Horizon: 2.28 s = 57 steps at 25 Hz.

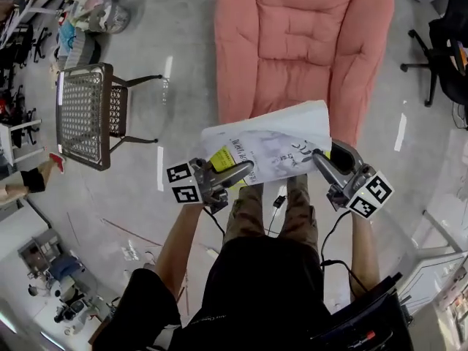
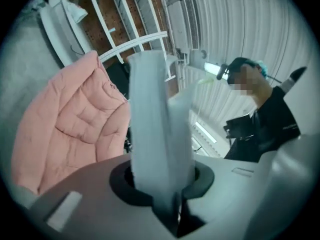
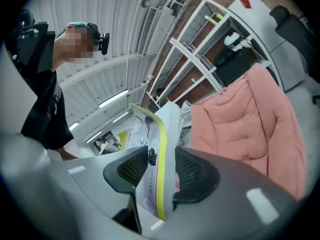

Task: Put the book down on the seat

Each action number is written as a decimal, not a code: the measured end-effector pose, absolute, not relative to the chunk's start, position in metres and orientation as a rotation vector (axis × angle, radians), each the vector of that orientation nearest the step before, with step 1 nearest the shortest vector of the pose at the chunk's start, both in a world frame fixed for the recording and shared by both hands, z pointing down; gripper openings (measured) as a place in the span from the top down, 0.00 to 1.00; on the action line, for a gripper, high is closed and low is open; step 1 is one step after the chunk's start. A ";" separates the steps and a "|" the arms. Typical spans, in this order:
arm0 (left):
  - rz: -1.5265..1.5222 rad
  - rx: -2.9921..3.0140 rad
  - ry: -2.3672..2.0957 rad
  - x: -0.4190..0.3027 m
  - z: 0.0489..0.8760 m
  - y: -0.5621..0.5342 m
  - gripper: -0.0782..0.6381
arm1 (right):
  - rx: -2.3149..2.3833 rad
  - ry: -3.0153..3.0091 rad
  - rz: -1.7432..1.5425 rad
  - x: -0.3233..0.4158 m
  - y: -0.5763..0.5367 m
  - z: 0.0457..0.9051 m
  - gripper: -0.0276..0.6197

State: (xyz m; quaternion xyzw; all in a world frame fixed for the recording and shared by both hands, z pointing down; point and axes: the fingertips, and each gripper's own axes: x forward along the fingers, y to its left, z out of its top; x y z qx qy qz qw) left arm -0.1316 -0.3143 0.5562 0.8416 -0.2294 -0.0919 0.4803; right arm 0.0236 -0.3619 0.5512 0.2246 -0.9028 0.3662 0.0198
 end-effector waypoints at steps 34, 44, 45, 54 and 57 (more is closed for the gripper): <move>0.103 2.185 -0.826 -0.074 0.911 -0.390 0.57 | 1.238 -2.492 1.190 0.097 -0.388 0.905 0.67; 0.077 2.276 -0.888 -0.073 0.905 -0.473 0.55 | 1.272 -2.558 1.124 0.099 -0.471 0.902 0.67; 0.072 2.276 -0.902 -0.075 0.906 -0.481 0.55 | 1.275 -2.567 1.112 0.098 -0.481 0.903 0.67; 0.068 2.259 -0.920 -0.082 0.935 -0.543 0.55 | 1.245 -2.564 1.082 0.090 -0.546 0.933 0.66; 0.083 2.274 -0.916 -0.071 0.943 -0.574 0.55 | 1.268 -2.565 1.086 0.101 -0.574 0.941 0.66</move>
